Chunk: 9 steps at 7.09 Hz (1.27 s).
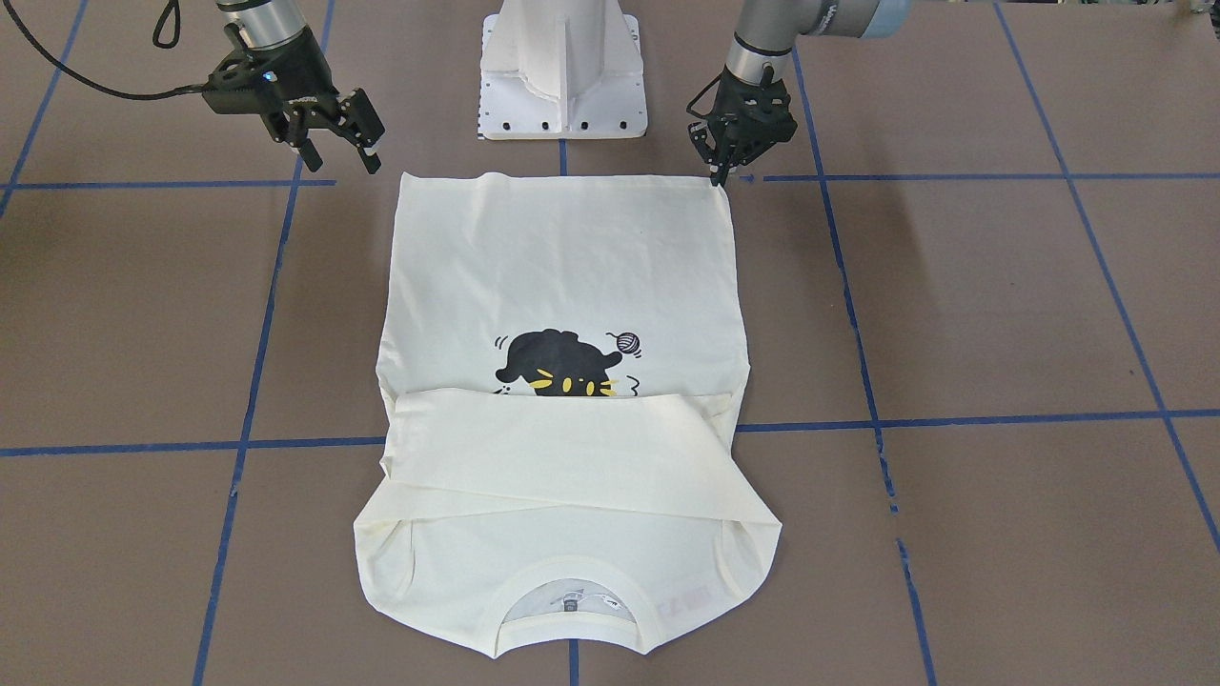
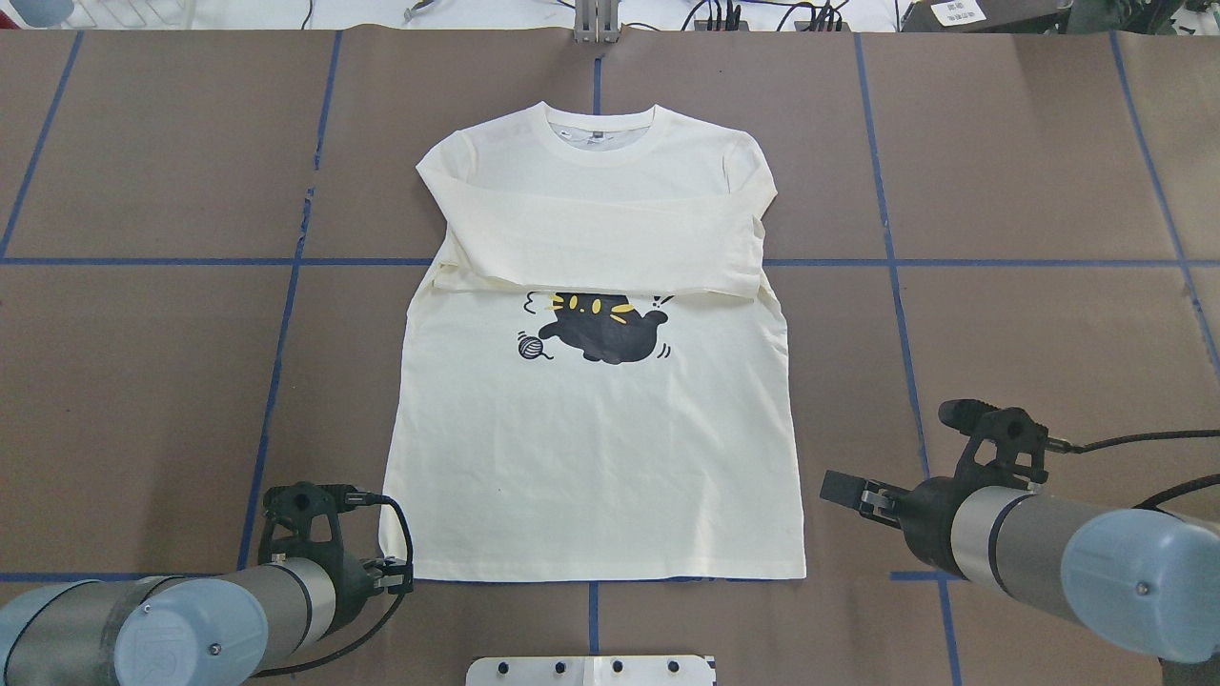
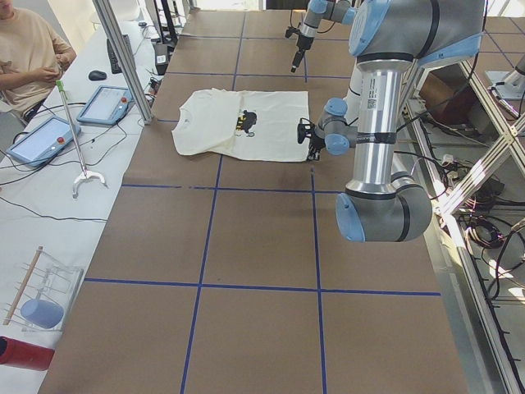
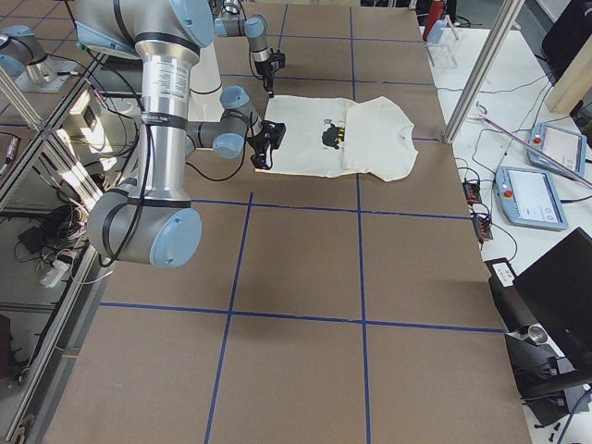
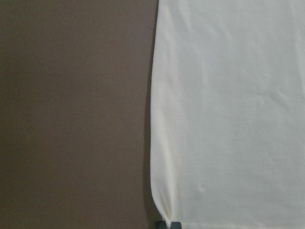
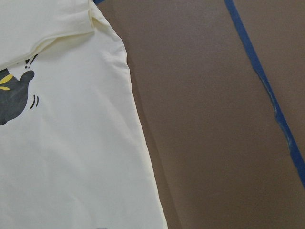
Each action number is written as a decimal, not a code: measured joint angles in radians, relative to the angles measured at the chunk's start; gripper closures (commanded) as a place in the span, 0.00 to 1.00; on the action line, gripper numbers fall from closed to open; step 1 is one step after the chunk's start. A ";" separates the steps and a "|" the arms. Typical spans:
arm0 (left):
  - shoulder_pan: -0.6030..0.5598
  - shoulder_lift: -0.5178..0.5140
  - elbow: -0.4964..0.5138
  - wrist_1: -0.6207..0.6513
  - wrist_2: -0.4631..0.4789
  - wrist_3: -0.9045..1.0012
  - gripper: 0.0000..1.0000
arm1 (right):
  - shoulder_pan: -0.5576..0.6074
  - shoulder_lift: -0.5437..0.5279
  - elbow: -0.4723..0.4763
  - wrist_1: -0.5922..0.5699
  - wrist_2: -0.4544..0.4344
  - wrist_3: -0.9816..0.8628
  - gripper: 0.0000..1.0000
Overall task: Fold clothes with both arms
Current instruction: 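Grasp both hem corners nearest the robot with both grippers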
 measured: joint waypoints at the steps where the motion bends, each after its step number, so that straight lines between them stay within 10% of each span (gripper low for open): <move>1: -0.001 -0.003 -0.002 0.000 -0.001 0.001 1.00 | -0.058 0.012 -0.001 -0.018 -0.065 0.053 0.22; 4: 0.001 -0.012 -0.017 -0.001 -0.004 0.000 1.00 | -0.169 0.152 -0.051 -0.242 -0.189 0.203 0.22; 9: 0.002 -0.023 -0.021 -0.005 -0.009 -0.002 1.00 | -0.218 0.189 -0.142 -0.296 -0.259 0.234 0.29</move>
